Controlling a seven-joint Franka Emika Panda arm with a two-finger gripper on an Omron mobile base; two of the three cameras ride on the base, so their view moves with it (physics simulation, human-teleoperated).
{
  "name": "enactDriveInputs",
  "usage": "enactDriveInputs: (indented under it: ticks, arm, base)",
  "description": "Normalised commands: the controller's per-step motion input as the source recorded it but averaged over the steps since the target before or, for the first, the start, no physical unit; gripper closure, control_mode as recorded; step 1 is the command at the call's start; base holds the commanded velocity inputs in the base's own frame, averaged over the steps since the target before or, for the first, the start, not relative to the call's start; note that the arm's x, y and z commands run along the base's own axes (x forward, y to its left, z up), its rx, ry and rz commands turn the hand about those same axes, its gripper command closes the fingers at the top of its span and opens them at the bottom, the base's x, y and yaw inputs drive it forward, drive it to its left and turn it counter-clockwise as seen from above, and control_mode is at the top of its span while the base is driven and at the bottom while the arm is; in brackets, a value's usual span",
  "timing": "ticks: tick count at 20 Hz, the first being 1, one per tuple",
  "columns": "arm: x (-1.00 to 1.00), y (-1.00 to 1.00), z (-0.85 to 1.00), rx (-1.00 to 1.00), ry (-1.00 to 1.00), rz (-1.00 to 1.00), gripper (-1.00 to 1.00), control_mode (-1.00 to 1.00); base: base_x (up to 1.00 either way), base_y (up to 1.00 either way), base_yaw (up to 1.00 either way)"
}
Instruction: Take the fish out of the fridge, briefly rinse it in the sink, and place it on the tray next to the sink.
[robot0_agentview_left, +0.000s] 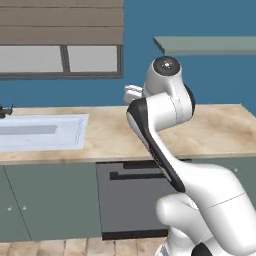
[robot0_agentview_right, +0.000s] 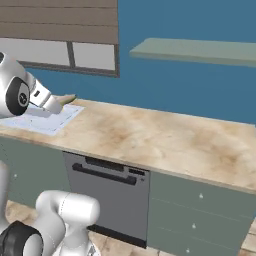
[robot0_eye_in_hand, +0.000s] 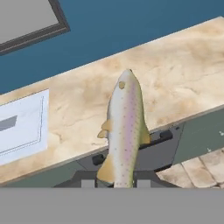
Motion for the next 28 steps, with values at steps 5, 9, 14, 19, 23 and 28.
enactDriveInputs:
  ticks: [5, 9, 14, 19, 23, 28]
  arm:
    - [0.0, 0.0, 0.0, 0.0, 0.0, 0.0, 1.0, 1.0]
    - [0.0, 0.0, 0.0, 0.0, 0.0, 0.0, 1.0, 1.0]
    - [0.0, 0.0, 0.0, 0.0, 0.0, 0.0, 1.0, 1.0]
    - [0.0, 0.0, 0.0, 0.0, 0.0, 0.0, 1.0, 1.0]
    - [0.0, 0.0, 0.0, 0.0, 0.0, 0.0, 1.0, 1.0]
    - [0.0, 0.0, 0.0, 0.0, 0.0, 0.0, 1.0, 1.0]
  base:
    - [0.68, 1.0, -0.01]
    - [0.18, 1.0, -0.11]
    - [0.1, 1.0, -0.32]
    - [0.48, 0.95, -0.39]
    - [0.58, 0.71, -0.25]
    - [0.29, 0.04, -0.03]
